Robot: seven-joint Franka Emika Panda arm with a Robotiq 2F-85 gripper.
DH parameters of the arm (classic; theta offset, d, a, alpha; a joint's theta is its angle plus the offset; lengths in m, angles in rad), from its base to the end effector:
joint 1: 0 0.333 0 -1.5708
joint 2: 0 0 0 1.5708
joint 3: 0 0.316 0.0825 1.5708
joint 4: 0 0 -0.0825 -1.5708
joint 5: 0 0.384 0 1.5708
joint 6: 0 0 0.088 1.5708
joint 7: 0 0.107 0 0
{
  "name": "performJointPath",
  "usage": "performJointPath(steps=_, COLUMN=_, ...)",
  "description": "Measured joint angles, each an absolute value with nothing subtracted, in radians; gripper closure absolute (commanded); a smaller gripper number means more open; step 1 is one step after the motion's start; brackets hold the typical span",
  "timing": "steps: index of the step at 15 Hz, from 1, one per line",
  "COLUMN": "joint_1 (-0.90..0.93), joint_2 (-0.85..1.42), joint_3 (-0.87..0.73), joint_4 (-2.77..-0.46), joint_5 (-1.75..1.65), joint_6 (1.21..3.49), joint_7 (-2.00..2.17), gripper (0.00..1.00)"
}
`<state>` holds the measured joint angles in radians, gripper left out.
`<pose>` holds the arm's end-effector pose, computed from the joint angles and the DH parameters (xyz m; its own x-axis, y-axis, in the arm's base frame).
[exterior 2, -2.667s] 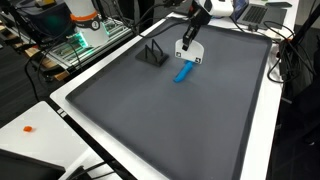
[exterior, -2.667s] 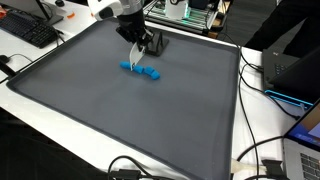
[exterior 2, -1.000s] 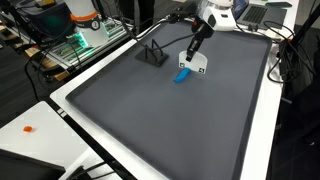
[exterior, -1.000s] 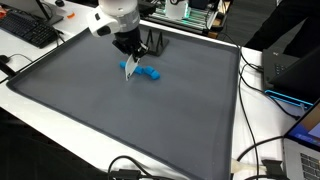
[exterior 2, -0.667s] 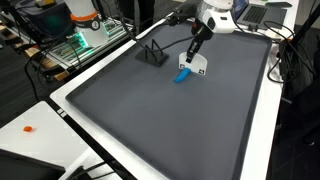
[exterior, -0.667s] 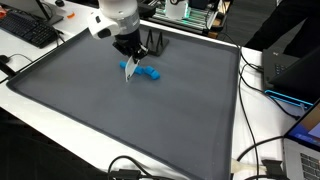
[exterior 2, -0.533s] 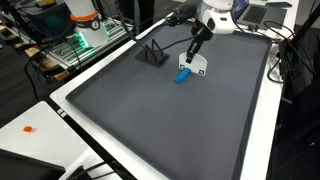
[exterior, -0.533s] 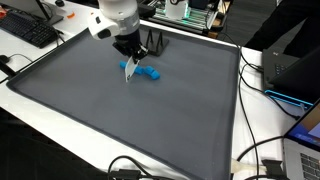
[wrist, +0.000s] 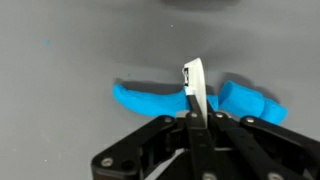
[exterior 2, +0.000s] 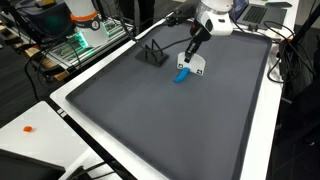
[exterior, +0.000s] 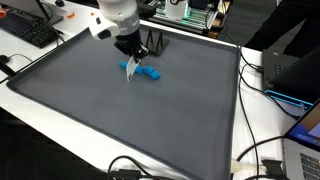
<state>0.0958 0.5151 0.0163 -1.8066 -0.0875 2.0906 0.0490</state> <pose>0.6224 0.0651 0.2415 0.9684 0.1033 -0.2270 0.1214 -0.9903 0.0671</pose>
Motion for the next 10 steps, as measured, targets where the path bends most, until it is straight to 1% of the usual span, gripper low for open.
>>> performJointPath(steps=10, joint_1=0.084, joint_2=0.514, joint_3=0.019, joint_4=-1.810, joint_5=-0.054, joint_6=2.030, joint_7=0.047, gripper=0.99)
